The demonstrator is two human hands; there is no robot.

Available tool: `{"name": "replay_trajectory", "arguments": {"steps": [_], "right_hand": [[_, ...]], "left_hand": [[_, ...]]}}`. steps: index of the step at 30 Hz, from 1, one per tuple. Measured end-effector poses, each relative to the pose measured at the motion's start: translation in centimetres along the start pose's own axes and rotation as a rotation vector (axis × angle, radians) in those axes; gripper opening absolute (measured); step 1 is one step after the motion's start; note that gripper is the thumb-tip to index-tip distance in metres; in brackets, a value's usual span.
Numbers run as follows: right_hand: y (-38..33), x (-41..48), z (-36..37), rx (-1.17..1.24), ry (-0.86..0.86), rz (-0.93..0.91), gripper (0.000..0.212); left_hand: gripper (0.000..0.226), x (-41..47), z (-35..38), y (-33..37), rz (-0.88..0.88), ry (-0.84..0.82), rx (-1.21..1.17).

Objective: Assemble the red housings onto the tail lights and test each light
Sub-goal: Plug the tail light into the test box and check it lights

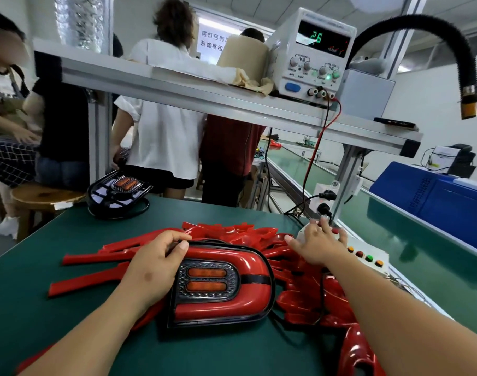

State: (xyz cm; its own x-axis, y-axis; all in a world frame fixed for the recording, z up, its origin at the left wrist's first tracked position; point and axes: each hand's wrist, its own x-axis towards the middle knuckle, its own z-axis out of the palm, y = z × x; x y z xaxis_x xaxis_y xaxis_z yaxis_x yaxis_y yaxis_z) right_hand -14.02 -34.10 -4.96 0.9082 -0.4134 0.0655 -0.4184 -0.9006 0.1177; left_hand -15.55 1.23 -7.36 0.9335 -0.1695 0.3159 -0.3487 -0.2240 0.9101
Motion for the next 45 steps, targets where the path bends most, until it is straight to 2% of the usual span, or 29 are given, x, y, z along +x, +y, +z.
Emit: {"name": "replay_trajectory", "arguments": {"steps": [6, 23, 28, 33, 37, 42, 45], "right_hand": [[-0.7, 1.0, 1.4, -0.048, 0.006, 0.008, 0.111], [-1.2, 0.1, 0.1, -0.107, 0.021, -0.031, 0.116], [-1.1, 0.0, 0.1, -0.045, -0.007, -0.061, 0.111], [-1.0, 0.6, -0.3, 0.042, -0.001, -0.071, 0.116], [-0.7, 0.5, 0.2, 0.035, 0.010, -0.089, 0.110], [-0.1, 0.1, 0.2, 0.078, 0.006, -0.099, 0.080], [0.2, -0.5, 1.1, 0.029, 0.046, -0.050, 0.087]], "left_hand": [[0.019, 0.1, -0.2, 0.1, 0.019, 0.029, 0.099], [0.019, -0.1, -0.3, -0.1, 0.022, 0.005, 0.075], [0.019, 0.0, -0.1, -0.2, 0.016, 0.015, 0.032], [0.018, 0.1, -0.1, -0.2, 0.008, 0.006, 0.021], [0.019, 0.0, -0.1, -0.2, 0.017, 0.012, 0.037], [0.018, 0.0, 0.0, -0.2, -0.001, 0.010, 0.020], [0.018, 0.0, -0.1, -0.2, 0.005, 0.016, 0.041]]}}
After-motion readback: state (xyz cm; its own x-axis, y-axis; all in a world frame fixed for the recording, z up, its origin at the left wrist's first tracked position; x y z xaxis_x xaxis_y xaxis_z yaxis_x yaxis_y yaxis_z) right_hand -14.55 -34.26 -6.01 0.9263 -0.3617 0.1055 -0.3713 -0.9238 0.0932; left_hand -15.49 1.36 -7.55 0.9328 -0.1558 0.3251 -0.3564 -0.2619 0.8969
